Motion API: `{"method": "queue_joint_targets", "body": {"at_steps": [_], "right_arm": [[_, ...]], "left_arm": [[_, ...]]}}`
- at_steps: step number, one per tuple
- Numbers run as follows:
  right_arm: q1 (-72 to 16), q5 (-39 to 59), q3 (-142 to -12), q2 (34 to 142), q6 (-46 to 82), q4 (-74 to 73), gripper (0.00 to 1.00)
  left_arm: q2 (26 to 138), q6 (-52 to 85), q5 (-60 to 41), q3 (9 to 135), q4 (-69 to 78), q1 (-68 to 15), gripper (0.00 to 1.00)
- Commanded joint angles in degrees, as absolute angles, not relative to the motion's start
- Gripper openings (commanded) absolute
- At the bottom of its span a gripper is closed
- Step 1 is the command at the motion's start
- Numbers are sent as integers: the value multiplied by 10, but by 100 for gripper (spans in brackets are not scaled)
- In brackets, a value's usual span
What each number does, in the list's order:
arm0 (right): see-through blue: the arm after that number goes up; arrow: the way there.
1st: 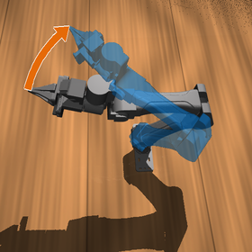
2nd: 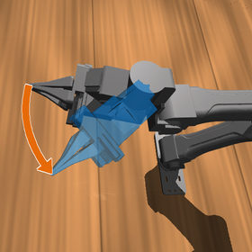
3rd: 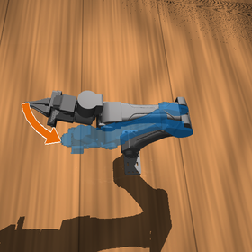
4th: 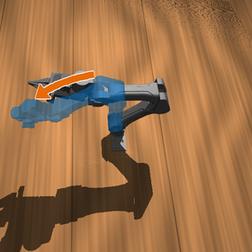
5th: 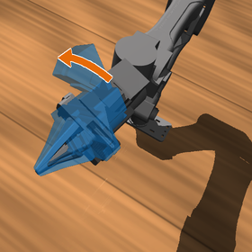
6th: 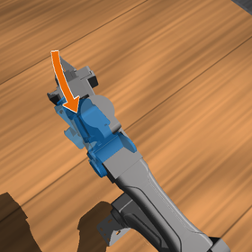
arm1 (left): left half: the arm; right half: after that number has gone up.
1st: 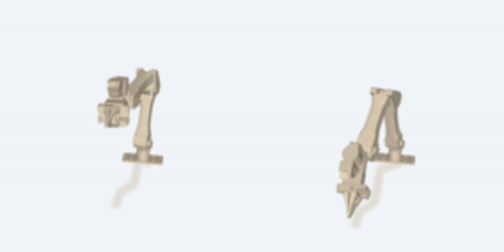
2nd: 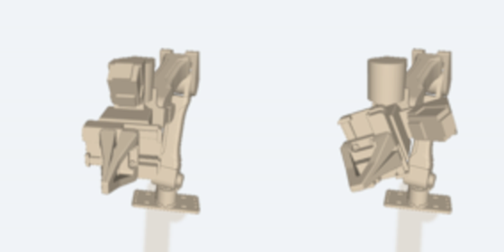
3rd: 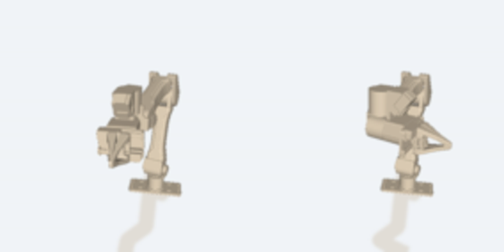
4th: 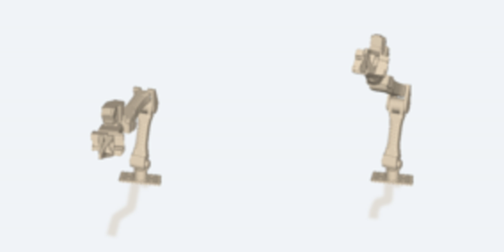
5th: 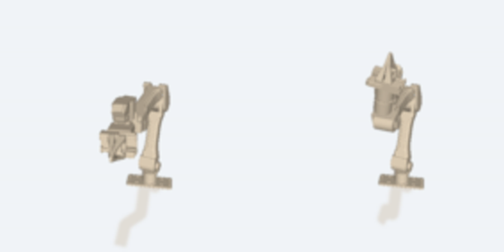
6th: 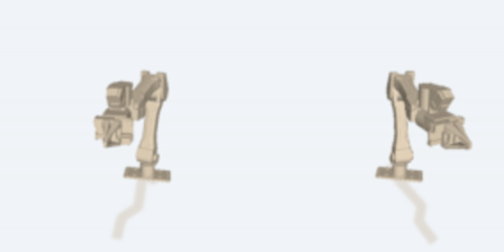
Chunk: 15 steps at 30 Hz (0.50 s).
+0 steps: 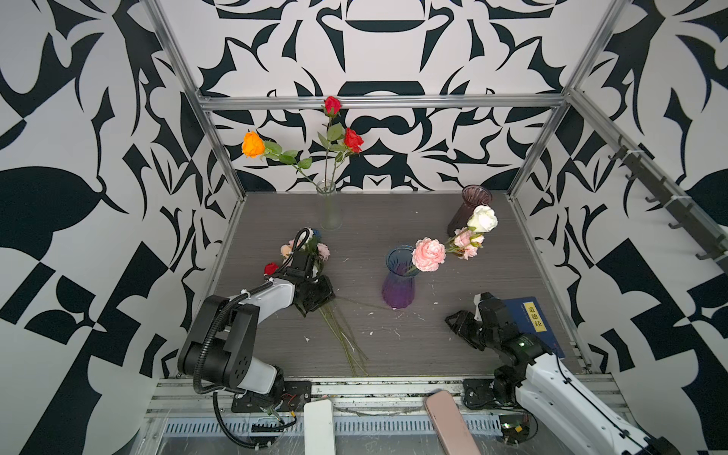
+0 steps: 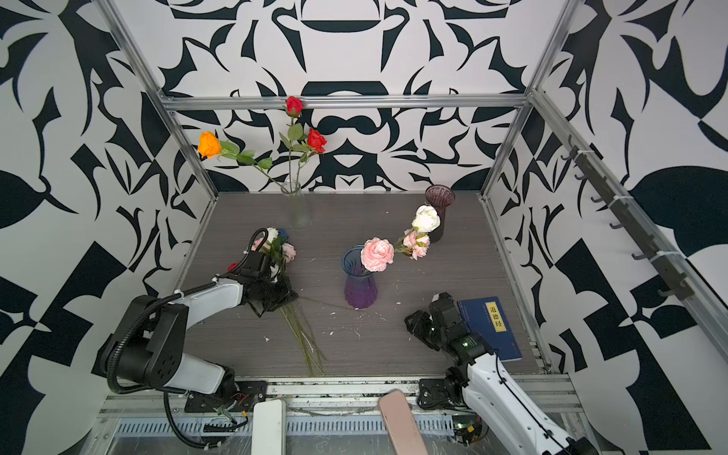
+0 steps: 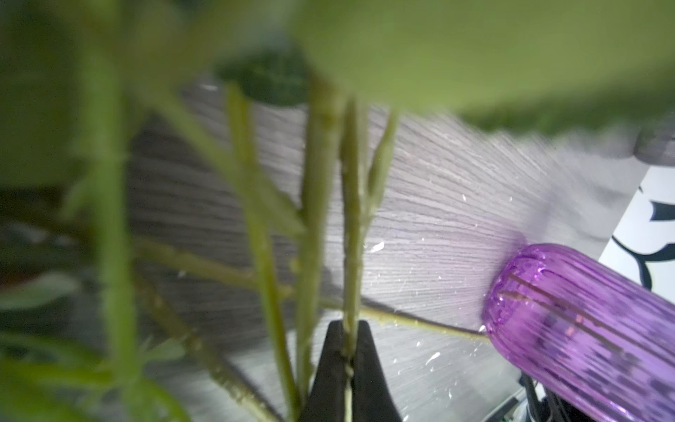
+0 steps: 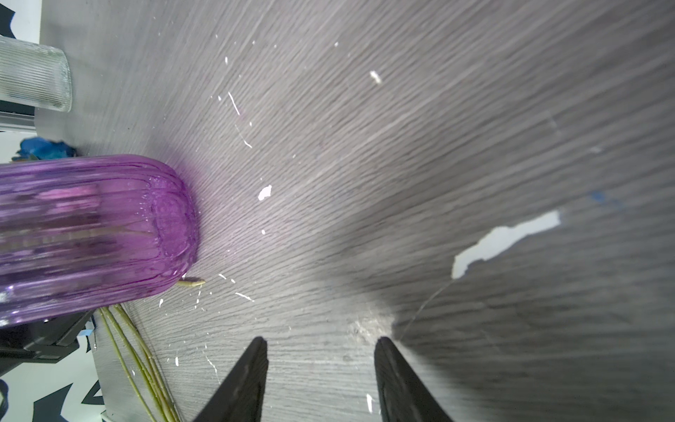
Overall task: Arrange the flowers into the vase
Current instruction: 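Draw the left gripper back and grasp another pink rose stem in the bouquet, then lift the pink rose high and carry it over the blue-purple vase with the left gripper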
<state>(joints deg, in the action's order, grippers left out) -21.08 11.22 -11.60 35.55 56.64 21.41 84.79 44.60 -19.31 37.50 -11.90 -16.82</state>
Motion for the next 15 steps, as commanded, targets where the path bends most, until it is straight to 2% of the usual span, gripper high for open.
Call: {"method": "queue_joint_targets", "body": {"at_steps": [1, 8, 15], "right_arm": [[-209, 106, -112, 350, 566, 212, 51], [-208, 105, -113, 349, 566, 215, 51], [-208, 105, -112, 348, 568, 217, 51]], "left_arm": [[839, 447, -220, 379, -104, -163, 0], [735, 491, -287, 388, -68, -159, 0], [574, 527, -237, 401, -82, -159, 0]]}}
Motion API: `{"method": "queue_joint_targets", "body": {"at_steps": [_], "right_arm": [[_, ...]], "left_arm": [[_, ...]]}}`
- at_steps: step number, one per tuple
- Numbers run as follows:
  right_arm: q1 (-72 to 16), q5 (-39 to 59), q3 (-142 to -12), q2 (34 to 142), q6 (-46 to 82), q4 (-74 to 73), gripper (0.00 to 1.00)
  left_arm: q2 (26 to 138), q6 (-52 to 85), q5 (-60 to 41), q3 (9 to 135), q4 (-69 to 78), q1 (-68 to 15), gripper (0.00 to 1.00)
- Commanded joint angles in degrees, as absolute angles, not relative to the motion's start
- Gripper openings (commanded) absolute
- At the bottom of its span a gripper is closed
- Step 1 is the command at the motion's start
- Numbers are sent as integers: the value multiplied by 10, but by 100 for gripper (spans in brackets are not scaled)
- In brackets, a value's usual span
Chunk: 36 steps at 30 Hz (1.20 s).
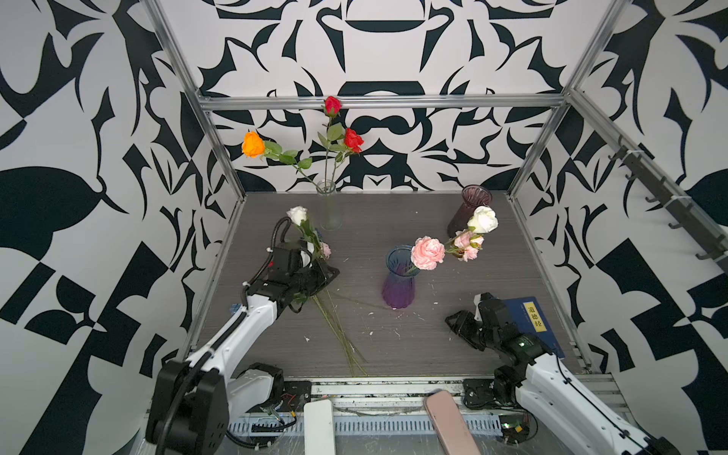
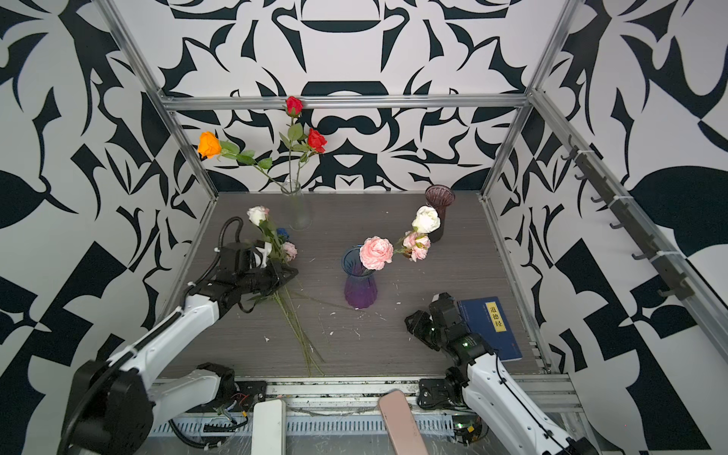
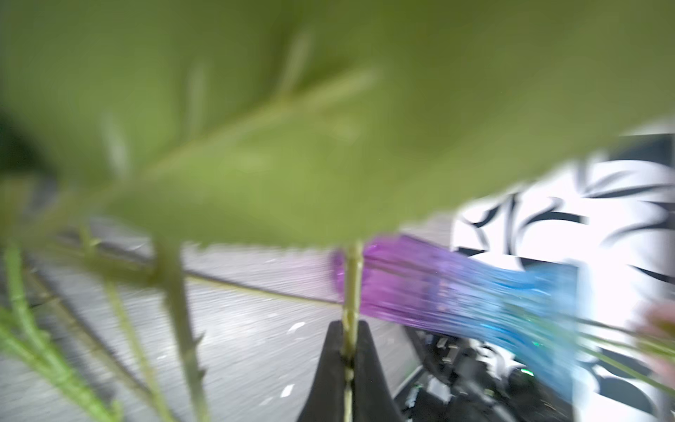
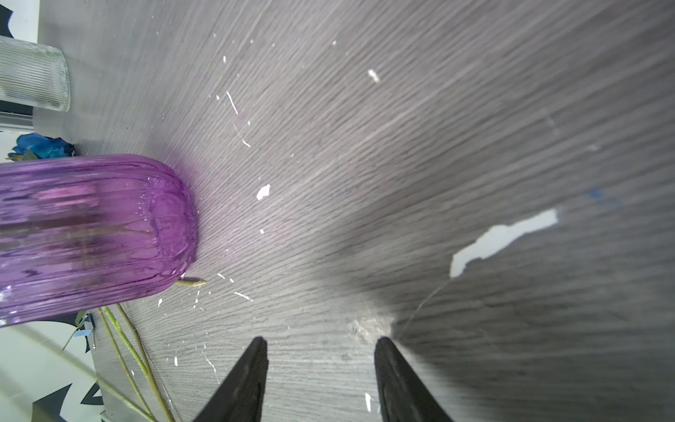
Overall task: Arrange the flowers into the vase
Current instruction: 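Lift the pink rose high and carry it over the blue-purple vase with the left gripper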
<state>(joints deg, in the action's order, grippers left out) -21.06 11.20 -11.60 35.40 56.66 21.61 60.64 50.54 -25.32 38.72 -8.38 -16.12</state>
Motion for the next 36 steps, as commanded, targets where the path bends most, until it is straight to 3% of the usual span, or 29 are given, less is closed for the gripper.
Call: {"method": "queue_joint_targets", "body": {"at_steps": [1, 11, 16, 21, 27, 36], "right_arm": [[-208, 105, -112, 347, 568, 217, 51], [-208, 107, -112, 351, 568, 214, 51], [-208, 107, -111, 351, 568, 214, 51], [-208, 107, -112, 348, 568, 215, 51], [-208, 107, -112, 353, 568, 211, 51], [-208, 109, -112, 359, 568, 207, 51]], "left_arm": [[563, 530, -234, 401, -82, -159, 0], [498, 563, -261, 442, -16, -159, 0], [512, 616, -284, 448, 85, -159, 0], [532, 608, -291, 500, 93, -161, 0], [533, 520, -267, 562, 68, -194, 0], [539, 329, -129, 606, 108, -320, 0]]}}
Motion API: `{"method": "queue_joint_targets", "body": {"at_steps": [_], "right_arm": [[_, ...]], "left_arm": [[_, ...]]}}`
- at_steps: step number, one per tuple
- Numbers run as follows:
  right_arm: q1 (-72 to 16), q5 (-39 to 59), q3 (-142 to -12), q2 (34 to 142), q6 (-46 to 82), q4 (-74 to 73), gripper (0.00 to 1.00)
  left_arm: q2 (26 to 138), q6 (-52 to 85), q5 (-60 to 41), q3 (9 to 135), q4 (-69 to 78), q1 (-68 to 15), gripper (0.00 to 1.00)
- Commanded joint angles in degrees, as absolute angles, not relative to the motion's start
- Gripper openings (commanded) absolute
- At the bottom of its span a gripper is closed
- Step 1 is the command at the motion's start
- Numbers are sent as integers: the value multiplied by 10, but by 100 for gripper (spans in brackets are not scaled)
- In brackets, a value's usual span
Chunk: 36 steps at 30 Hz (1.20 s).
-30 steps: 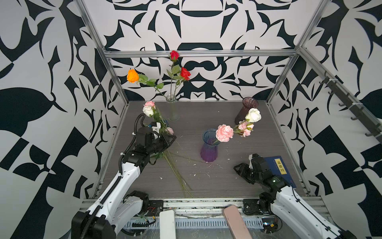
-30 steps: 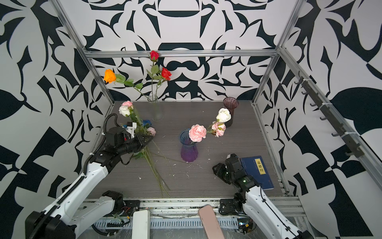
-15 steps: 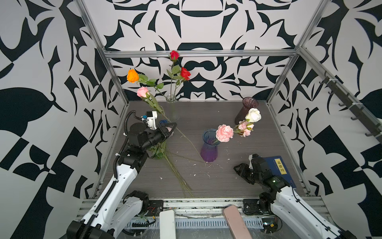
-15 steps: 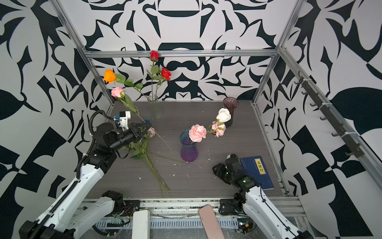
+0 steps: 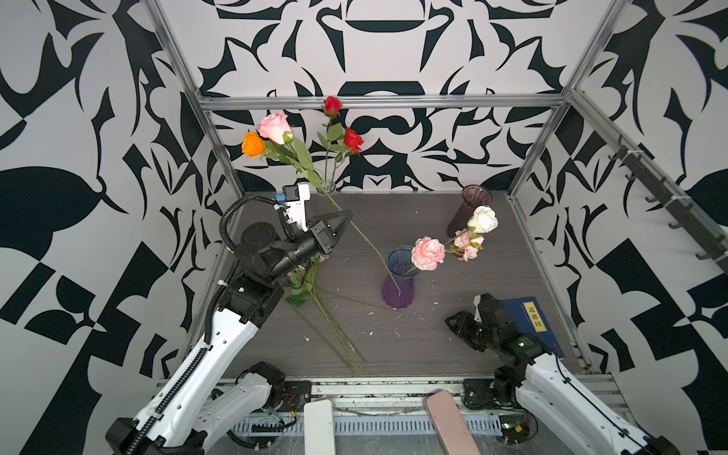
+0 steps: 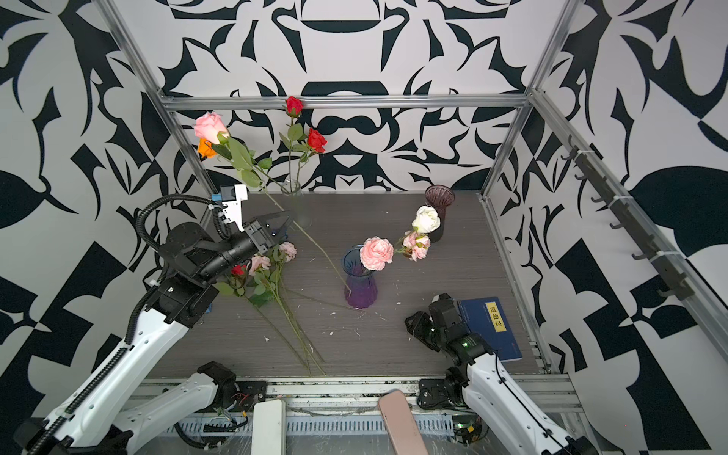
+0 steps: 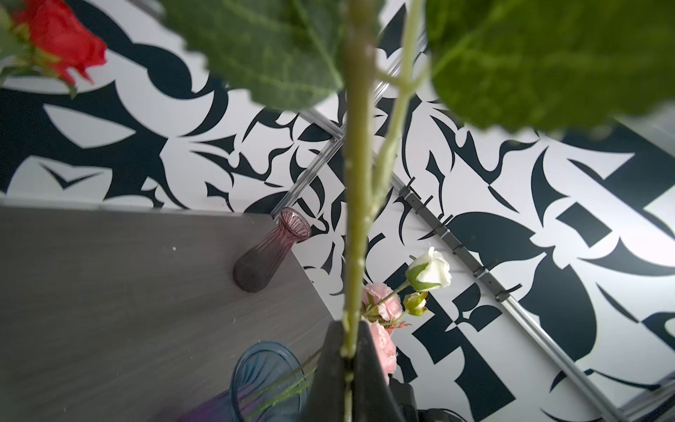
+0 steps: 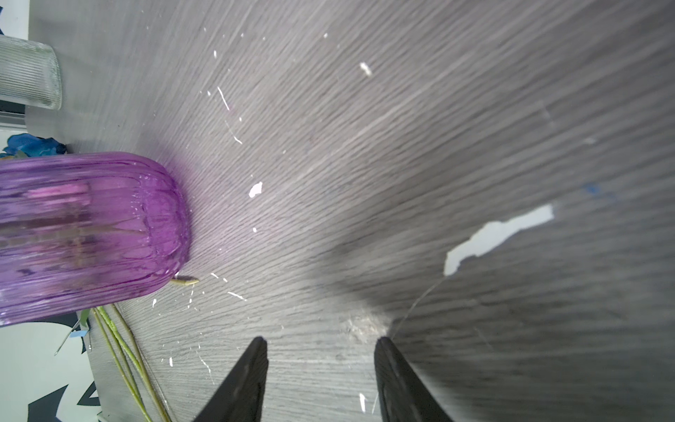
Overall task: Arrange the flowers into the vase
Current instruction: 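Lift the pink rose high and carry it over the blue-purple vase with the left gripper, then lower the pink rose stem into the blue-purple vase with the left gripper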
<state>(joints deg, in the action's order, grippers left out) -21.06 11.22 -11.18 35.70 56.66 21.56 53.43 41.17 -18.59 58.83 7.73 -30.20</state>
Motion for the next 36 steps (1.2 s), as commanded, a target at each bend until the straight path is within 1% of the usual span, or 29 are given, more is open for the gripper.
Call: {"method": "queue_joint_targets", "body": {"at_steps": [1, 8, 13, 18, 26, 29, 30, 31, 33, 34, 35, 36], "right_arm": [[-208, 109, -112, 359, 567, 207, 51], [-208, 108, -112, 354, 567, 210, 51], [-208, 107, -112, 353, 566, 210, 51], [-208, 107, -112, 353, 565, 211, 51], [-208, 107, -112, 348, 565, 213, 51], [-207, 107, -111, 347, 565, 212, 51], [-207, 107, -111, 347, 565, 213, 51], [-207, 107, -111, 347, 565, 212, 51], [-207, 108, -112, 347, 564, 213, 51], [-207, 108, -112, 346, 564, 213, 51], [-207, 108, -112, 346, 564, 214, 51], [-207, 108, -111, 346, 564, 214, 51]], "left_arm": [[546, 314, -122, 609, 115, -326, 0], [583, 247, -66, 634, 147, -355, 0], [613, 222, -57, 652, 146, -366, 0], [650, 210, -46, 656, 136, -399, 0], [714, 164, 33, 694, 15, -488, 0], [743, 164, 28, 710, -31, -497, 0], [753, 167, 20, 714, -41, -498, 4], [760, 170, 6, 719, -51, -498, 10], [772, 170, -18, 728, -65, -499, 40], [776, 171, -26, 733, -74, -498, 56], [776, 170, -30, 736, -84, -499, 66], [775, 169, -31, 738, -88, -499, 72]]}}
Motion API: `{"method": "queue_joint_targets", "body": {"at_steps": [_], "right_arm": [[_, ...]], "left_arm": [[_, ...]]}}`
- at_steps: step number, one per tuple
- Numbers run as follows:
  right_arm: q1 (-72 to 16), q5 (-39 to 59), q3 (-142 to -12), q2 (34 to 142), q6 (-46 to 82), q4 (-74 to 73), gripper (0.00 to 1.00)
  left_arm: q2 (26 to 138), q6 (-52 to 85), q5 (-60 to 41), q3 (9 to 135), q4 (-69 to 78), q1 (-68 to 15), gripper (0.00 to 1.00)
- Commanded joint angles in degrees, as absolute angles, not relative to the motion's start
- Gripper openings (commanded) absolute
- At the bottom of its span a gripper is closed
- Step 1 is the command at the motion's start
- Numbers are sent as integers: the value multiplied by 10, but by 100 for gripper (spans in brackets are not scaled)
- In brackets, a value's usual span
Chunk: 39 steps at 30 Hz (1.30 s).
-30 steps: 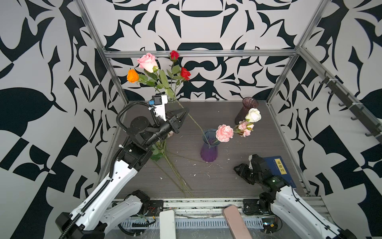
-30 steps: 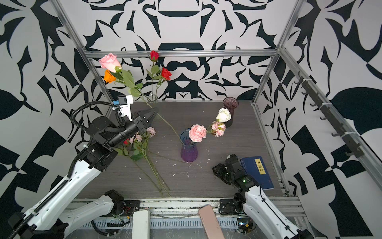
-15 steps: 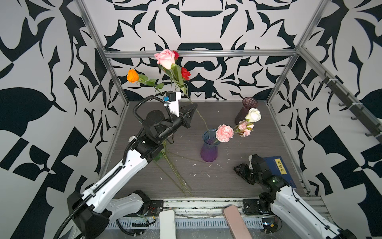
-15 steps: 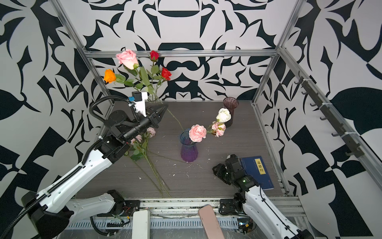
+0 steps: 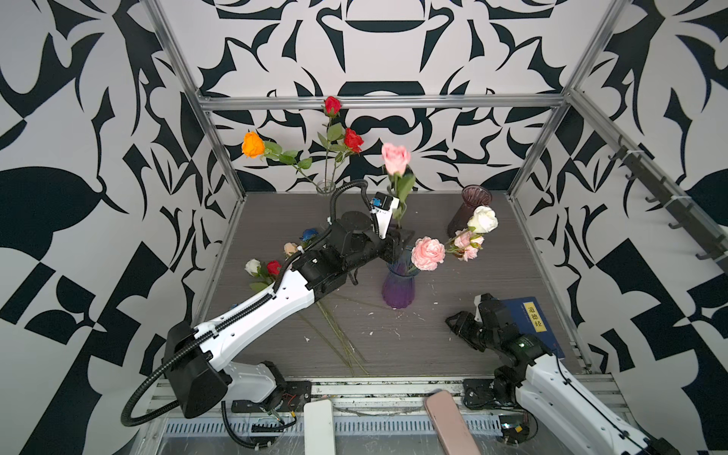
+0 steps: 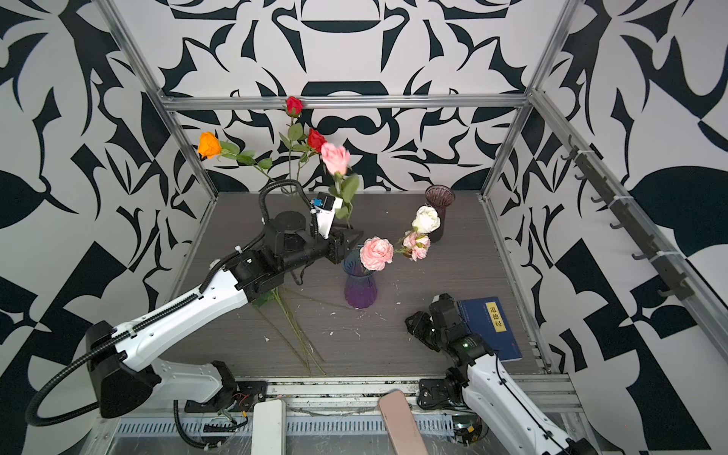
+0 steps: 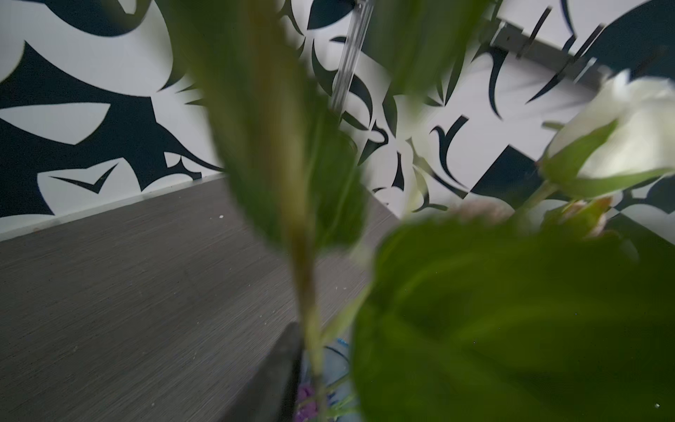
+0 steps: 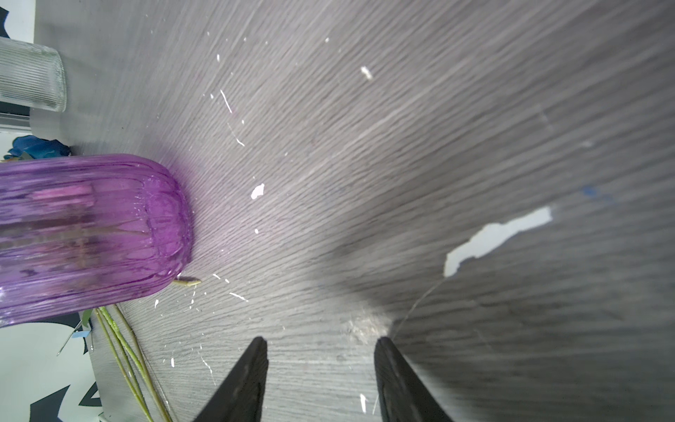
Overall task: Arrange the flowers into the vase
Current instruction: 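Lower the pink rose stem into the blue-purple vase with the left gripper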
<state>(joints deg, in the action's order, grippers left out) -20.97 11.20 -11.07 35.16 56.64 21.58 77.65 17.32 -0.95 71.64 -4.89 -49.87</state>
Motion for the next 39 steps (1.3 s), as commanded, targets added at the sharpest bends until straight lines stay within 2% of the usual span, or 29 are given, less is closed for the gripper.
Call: {"method": "queue_joint_targets", "body": {"at_steps": [1, 3, 9, 17, 20, 22, 28, 30, 31, 33, 39], "right_arm": [[-207, 108, -111, 345, 564, 214, 51], [-207, 108, -111, 342, 564, 217, 51], [-207, 107, -110, 337, 564, 218, 51], [-206, 108, -109, 335, 565, 221, 51], [-206, 106, -110, 329, 566, 225, 51], [-207, 105, -110, 324, 566, 228, 51], [-206, 106, -108, 320, 566, 229, 51], [-205, 107, -108, 322, 565, 226, 51], [-205, 108, -108, 323, 564, 225, 51], [-205, 108, -108, 325, 564, 223, 51], [-203, 111, -108, 333, 561, 216, 51]], "left_arm": [[771, 167, -31, 735, -90, -499, 77], [762, 159, -30, 731, -89, -498, 82], [745, 138, -16, 734, -119, -498, 84], [769, 121, -25, 775, -143, -498, 84], [788, 120, -8, 806, -174, -498, 81], [793, 131, 29, 819, -200, -497, 71], [767, 195, 31, 785, -206, -451, 19], [752, 217, 29, 760, -194, -433, 5], [746, 226, 31, 749, -191, -425, 1], [744, 244, 30, 736, -193, -409, 0], [796, 264, -11, 748, -192, -378, 3]]}}
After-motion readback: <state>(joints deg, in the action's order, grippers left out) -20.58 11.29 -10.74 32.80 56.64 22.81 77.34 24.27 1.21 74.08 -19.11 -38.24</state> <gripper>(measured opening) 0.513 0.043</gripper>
